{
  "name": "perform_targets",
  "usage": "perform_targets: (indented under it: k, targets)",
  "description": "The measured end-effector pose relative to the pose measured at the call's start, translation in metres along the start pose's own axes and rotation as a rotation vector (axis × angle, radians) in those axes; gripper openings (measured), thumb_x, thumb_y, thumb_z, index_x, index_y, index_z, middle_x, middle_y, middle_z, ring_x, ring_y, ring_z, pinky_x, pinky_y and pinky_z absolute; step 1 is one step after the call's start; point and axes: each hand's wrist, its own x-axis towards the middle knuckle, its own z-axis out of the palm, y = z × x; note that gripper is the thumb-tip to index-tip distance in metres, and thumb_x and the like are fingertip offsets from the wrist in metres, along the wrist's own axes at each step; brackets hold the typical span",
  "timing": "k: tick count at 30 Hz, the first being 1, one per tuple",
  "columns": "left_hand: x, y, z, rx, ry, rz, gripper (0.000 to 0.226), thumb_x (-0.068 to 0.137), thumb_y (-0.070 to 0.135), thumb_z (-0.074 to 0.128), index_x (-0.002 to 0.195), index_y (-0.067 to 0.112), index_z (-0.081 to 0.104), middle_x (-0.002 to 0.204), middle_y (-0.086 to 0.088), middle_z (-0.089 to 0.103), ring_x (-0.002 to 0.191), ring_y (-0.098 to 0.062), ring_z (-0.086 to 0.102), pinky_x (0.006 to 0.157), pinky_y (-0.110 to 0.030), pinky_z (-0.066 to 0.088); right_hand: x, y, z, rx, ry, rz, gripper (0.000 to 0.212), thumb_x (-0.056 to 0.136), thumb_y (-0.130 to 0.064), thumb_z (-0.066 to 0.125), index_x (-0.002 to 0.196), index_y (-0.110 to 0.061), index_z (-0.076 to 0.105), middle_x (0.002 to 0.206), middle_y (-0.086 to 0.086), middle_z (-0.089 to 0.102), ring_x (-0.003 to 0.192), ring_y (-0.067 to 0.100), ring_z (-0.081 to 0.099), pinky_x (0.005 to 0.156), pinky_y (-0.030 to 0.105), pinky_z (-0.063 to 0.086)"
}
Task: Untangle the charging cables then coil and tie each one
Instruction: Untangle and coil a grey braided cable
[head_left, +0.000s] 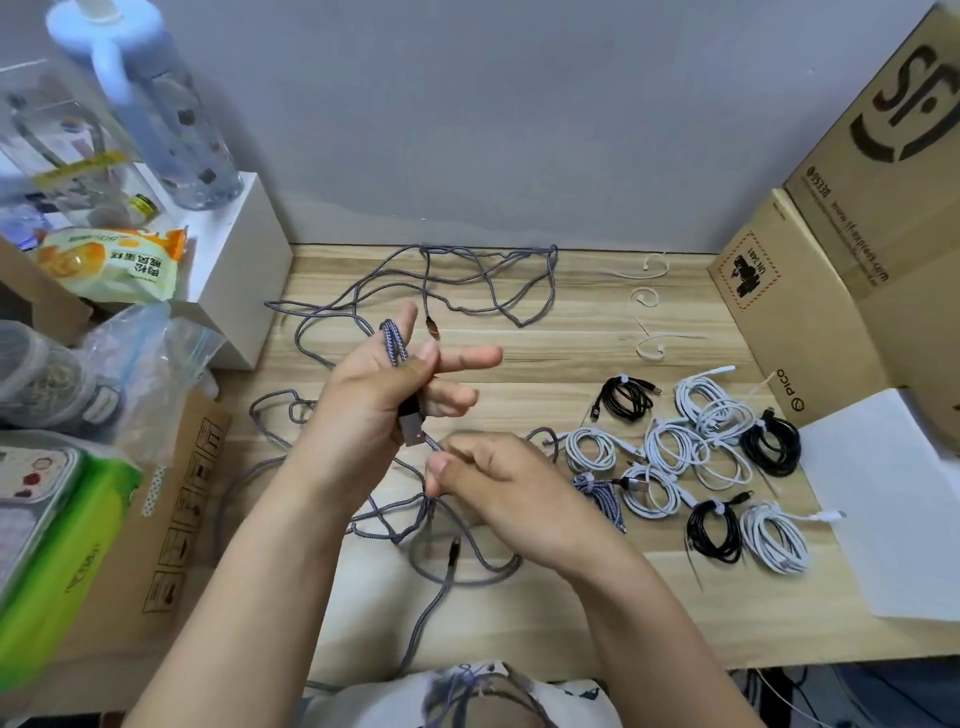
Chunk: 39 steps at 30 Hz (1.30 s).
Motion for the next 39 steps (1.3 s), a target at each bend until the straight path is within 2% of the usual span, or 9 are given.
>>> perform_targets:
  k: [6, 9, 14, 17, 23, 28, 33, 36, 39]
  targets:
    - [-0.01, -0.012, -0.01, 0.402, -0.16, -0.101, 0.047, 0.097, 0.004, 0.041, 0.142, 0.005, 0.028, 0.086, 0.005, 0.068, 0.052, 0.002, 0.059, 0.047, -0.008, 0.041, -0.005, -0.002, -0.011, -0.012, 0.118, -0.08, 0.03, 0.082, -0.033, 0.059, 0.054, -0.022, 0.059, 0.053, -0.01, 0.058, 0.093, 0.025, 0.067, 0.071, 0.028, 0.041]
    - [-0.014, -0.008, 0.0, 0.547, -0.196, -0.126, 0.021, 0.096, 0.017, 0.045, 0.109, 0.004, 0.054, 0.064, 0.003, 0.06, 0.041, 0.001, 0.046, 0.045, -0.008, 0.039, -0.008, -0.004, -0.015, 0.078, 0.134, -0.127, 0.027, 0.081, -0.023, 0.066, 0.055, -0.019, 0.062, 0.062, 0.0, 0.068, 0.069, 0.012, 0.065, 0.068, 0.026, 0.046]
    - [-0.015, -0.011, 0.007, 0.506, -0.422, -0.23, 0.079, 0.079, 0.074, 0.012, 0.045, 0.011, 0.047, 0.033, 0.002, 0.039, 0.032, -0.011, 0.025, 0.04, -0.021, 0.018, -0.009, -0.009, -0.02, 0.077, 0.301, -0.173, 0.032, 0.058, -0.033, 0.083, 0.053, -0.012, 0.06, 0.045, -0.006, 0.054, 0.043, 0.013, 0.048, 0.046, 0.024, 0.036]
    - [-0.015, -0.018, -0.004, 0.285, -0.657, -0.311, 0.088, 0.07, 0.088, 0.018, 0.063, 0.014, 0.064, 0.034, 0.009, 0.038, 0.03, -0.008, 0.016, 0.039, -0.024, 0.017, -0.009, -0.009, -0.028, 0.112, 0.427, -0.154, 0.04, 0.045, -0.037, 0.088, 0.05, -0.011, 0.058, 0.04, -0.005, 0.043, 0.041, 0.007, 0.034, 0.044, 0.017, 0.027]
    - [-0.016, -0.014, -0.006, -0.154, -0.729, -0.186, 0.03, 0.089, 0.048, 0.052, 0.083, 0.022, 0.064, 0.043, 0.015, 0.044, 0.037, -0.002, 0.025, 0.04, -0.015, 0.027, -0.004, -0.015, -0.031, 0.411, 0.293, -0.166, 0.021, 0.074, -0.021, 0.067, 0.059, -0.012, 0.056, 0.045, -0.007, 0.048, 0.039, -0.002, 0.038, 0.044, 0.007, 0.03]
    - [-0.017, -0.005, 0.004, -0.396, -0.859, -0.137, 0.031, 0.098, 0.023, 0.044, 0.122, 0.006, 0.056, 0.06, 0.01, 0.053, 0.04, -0.01, 0.014, 0.045, -0.017, 0.025, 0.0, -0.009, -0.027, 0.717, 0.089, -0.008, 0.022, 0.082, -0.042, 0.058, 0.068, -0.024, 0.061, 0.048, -0.005, 0.032, 0.035, -0.002, 0.018, 0.035, 0.009, 0.014]
    - [-0.01, -0.002, 0.006, -0.608, -0.657, -0.035, 0.045, 0.096, 0.0, 0.036, 0.137, -0.015, 0.025, 0.083, -0.014, 0.065, 0.067, -0.018, 0.062, 0.069, -0.026, 0.052, 0.0, -0.005, -0.013, 0.871, -0.085, 0.162, 0.026, 0.096, -0.026, 0.046, 0.072, -0.025, 0.055, 0.05, -0.005, 0.028, 0.031, -0.002, 0.016, 0.031, 0.009, 0.017]
    - [-0.012, 0.006, 0.007, -0.695, -0.511, 0.007, 0.045, 0.095, -0.009, 0.019, 0.137, -0.015, 0.005, 0.114, -0.034, 0.056, 0.101, -0.042, 0.061, 0.112, -0.053, 0.022, 0.0, -0.001, -0.009, 0.928, -0.248, 0.203, 0.022, 0.083, -0.035, 0.053, 0.064, -0.03, 0.063, 0.044, -0.015, 0.028, 0.03, -0.005, 0.018, 0.031, 0.008, 0.022]
    - [-0.006, 0.007, 0.015, -0.525, -0.228, 0.113, 0.051, 0.085, -0.006, 0.032, 0.135, -0.014, 0.029, 0.102, -0.016, 0.07, 0.076, -0.021, 0.071, 0.099, -0.046, 0.043, -0.003, 0.005, -0.006, 0.976, -0.359, 0.223, 0.021, 0.088, -0.038, 0.049, 0.075, -0.023, 0.054, 0.049, -0.012, 0.027, 0.032, -0.006, 0.019, 0.032, 0.007, 0.025]
